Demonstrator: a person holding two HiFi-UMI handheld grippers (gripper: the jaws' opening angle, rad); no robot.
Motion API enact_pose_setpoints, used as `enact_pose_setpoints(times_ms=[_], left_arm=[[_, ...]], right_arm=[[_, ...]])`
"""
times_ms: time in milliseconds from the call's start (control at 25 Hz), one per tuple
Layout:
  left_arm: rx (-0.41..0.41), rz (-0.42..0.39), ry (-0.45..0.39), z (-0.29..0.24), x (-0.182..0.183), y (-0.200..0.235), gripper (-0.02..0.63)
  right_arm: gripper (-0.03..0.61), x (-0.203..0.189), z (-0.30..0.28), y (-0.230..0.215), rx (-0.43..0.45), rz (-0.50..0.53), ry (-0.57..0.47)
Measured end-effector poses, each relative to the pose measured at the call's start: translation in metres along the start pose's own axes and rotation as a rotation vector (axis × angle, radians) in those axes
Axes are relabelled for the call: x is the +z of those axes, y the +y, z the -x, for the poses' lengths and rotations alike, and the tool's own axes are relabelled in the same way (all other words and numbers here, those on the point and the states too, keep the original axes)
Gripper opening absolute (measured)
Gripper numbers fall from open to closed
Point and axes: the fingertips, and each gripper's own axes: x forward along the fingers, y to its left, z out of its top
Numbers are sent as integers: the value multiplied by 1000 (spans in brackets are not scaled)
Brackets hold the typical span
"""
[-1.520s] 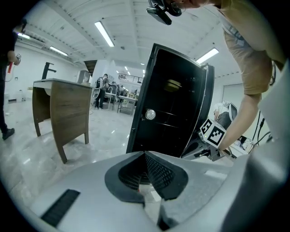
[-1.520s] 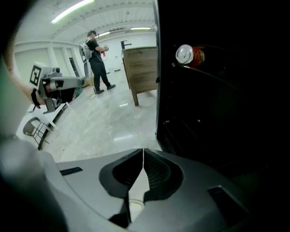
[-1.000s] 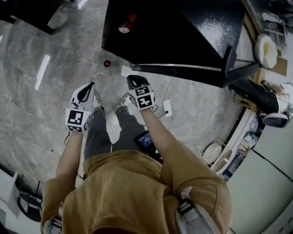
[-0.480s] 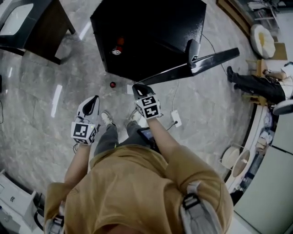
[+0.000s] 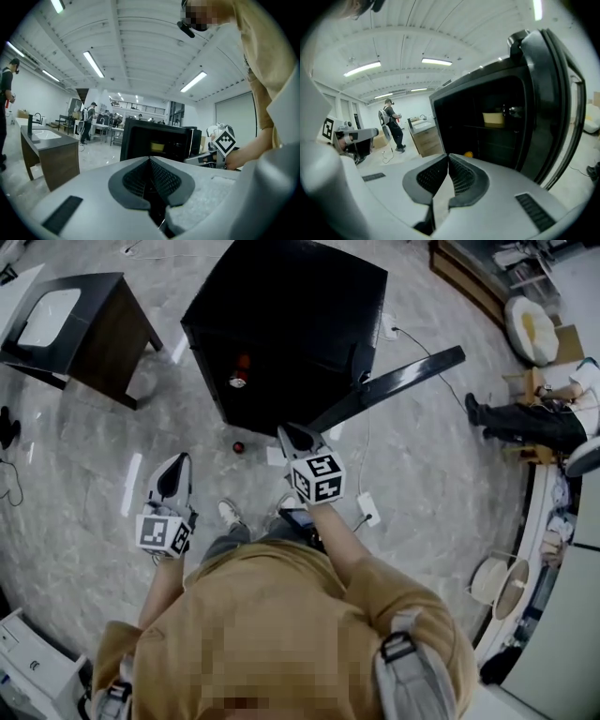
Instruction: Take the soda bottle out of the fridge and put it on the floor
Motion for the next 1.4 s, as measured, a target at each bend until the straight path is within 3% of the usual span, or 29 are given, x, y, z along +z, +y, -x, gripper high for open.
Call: enact_pose_setpoints(times_ms=[280, 480, 960, 1160, 1400], left_arm=[[36, -29, -92, 8, 50, 0, 0], [34, -59, -135, 7, 72, -15, 0], [105, -98, -235, 26, 120, -19, 0], [111, -120, -269, 27, 137, -22, 0], [102, -138, -300, 27, 152, -26, 0]], right_arm=[[6, 60, 40, 0, 12, 54, -141], [6, 96, 55, 11, 83, 17, -224], [6, 154, 91, 51, 258, 133, -396], [6, 185, 119, 56, 218, 273, -492], [6, 229, 162, 33, 126, 320, -610]])
